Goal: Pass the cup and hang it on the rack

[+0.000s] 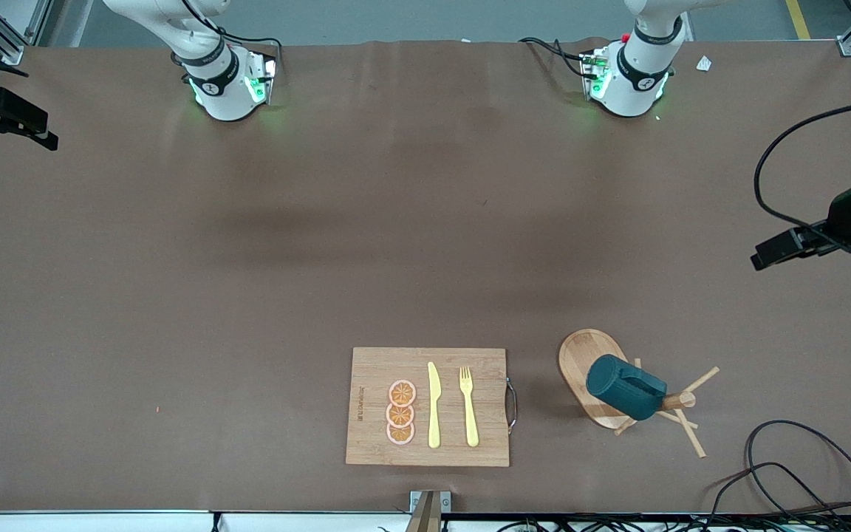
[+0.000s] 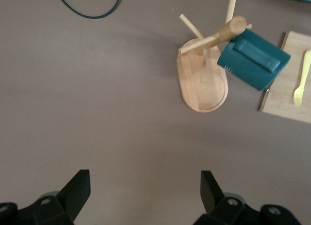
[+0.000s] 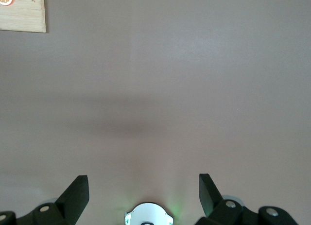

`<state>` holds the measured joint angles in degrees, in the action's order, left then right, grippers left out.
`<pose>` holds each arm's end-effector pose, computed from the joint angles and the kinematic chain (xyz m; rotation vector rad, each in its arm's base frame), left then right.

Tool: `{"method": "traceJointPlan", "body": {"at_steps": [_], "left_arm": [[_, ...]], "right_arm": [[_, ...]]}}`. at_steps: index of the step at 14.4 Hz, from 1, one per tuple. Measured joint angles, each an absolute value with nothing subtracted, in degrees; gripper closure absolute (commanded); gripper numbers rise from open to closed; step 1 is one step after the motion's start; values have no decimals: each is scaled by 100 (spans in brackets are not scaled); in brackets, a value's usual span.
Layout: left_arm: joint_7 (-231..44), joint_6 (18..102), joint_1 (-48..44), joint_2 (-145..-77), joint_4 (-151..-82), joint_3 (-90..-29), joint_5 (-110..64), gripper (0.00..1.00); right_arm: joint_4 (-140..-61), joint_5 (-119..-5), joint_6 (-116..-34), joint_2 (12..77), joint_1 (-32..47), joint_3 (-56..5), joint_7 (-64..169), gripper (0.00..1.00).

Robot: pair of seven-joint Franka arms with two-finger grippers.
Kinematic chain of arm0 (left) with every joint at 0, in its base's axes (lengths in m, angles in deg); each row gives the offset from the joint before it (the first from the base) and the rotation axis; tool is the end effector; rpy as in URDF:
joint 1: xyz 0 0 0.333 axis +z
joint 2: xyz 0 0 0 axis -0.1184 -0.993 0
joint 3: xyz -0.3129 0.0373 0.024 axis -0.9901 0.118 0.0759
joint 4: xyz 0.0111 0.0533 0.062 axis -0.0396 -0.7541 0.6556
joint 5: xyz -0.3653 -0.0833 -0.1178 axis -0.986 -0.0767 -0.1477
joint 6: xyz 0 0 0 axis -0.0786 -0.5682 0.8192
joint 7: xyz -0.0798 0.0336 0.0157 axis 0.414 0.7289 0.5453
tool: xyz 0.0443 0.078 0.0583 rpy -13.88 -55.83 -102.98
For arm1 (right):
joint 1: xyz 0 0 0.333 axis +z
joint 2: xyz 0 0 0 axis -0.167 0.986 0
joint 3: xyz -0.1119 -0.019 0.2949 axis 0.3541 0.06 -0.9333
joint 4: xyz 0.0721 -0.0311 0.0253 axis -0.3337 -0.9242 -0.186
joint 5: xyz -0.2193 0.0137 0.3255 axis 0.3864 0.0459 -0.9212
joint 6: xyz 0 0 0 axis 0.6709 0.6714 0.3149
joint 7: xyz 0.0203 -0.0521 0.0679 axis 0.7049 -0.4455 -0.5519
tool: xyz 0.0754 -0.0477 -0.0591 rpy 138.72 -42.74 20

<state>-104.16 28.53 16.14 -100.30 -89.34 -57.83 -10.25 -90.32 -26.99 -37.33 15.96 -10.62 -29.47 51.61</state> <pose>0.6202 -0.0456 0.6170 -3.1259 -0.2892 0.0224 0.5027 -0.0215 0.6684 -3.1009 -0.0985 0.1388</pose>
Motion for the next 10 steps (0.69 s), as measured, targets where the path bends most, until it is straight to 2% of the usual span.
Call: {"method": "traceJointPlan", "body": {"at_steps": [3,7,10], "left_arm": [[-10231,2758,1401,-9275,-9618,-5485,-1003,0],[-10074,2831,1387,-8100,-10946,-5438,-1250,0],[-9952,2878,1337,-7570,-11558,-5441,-1319,0]], "right_arm": [[-9032,-2699,-3734,1596,-1062,-2947,5160,0],[-9032,-2699,-3734,1596,-1062,-2947,5159,0],[-9032,-2699,-3734,1596,-1062,-2947,5158,0]]}}
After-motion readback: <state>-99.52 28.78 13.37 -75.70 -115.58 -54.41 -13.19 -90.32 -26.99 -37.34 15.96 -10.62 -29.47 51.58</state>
